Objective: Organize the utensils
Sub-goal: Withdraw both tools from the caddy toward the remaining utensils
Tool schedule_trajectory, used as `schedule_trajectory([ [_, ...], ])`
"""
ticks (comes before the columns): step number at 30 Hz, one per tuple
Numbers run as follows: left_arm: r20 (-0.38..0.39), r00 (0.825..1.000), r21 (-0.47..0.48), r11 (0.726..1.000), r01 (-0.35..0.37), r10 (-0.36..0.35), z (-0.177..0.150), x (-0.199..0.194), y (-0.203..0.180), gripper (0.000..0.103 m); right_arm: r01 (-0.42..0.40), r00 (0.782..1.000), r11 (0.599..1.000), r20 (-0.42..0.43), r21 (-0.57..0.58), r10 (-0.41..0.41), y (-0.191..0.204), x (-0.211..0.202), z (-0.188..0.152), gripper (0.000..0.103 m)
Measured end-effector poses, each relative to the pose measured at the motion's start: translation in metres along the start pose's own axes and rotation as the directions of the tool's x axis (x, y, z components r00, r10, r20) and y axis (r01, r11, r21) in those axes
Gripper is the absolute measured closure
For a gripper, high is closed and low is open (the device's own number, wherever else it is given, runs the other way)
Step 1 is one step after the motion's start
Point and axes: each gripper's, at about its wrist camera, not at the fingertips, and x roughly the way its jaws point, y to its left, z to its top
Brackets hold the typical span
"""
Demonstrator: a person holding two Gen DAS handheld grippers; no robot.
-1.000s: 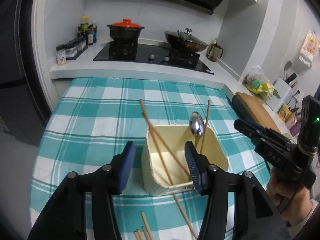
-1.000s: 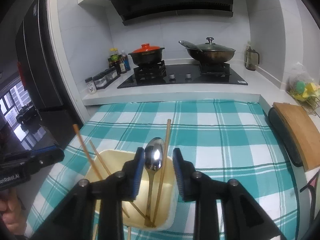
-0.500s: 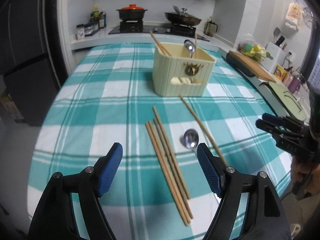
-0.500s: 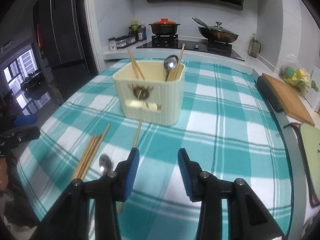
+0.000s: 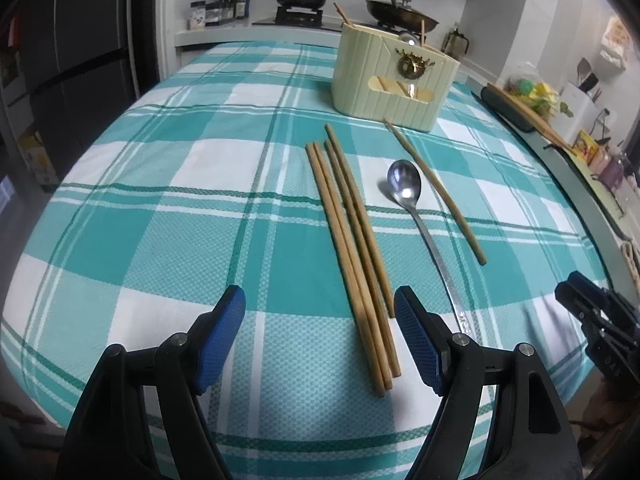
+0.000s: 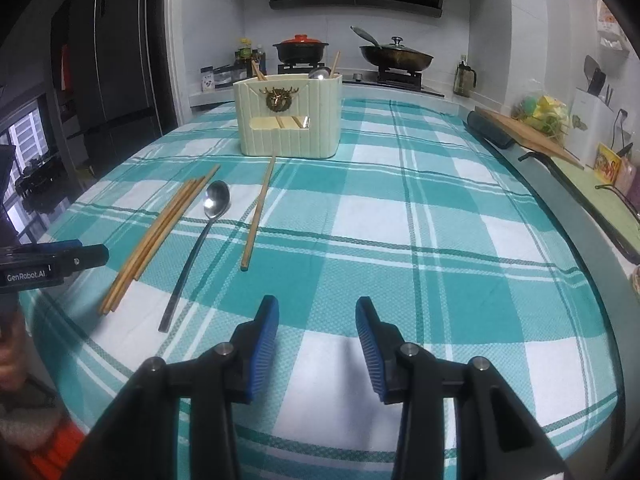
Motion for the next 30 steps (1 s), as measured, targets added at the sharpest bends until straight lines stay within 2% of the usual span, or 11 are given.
schedule_trajectory([
  [16,-0.075,0.994,-0.010,0.996,-0.084,0.083,0.024,0.046,0.004,0.025,-0.016,1.000,1.000,0.007,-0.027,0.016,0.015,0.001,-0.006,0.062],
  [30,-0.064,0.992,-0.004,0.994,-0.105,0.105,0.023,0.047,0.006,0.017,-0.018,1.000,0.999,-0.005,-0.030,0.018,0.015,0.003,-0.006,0.062],
])
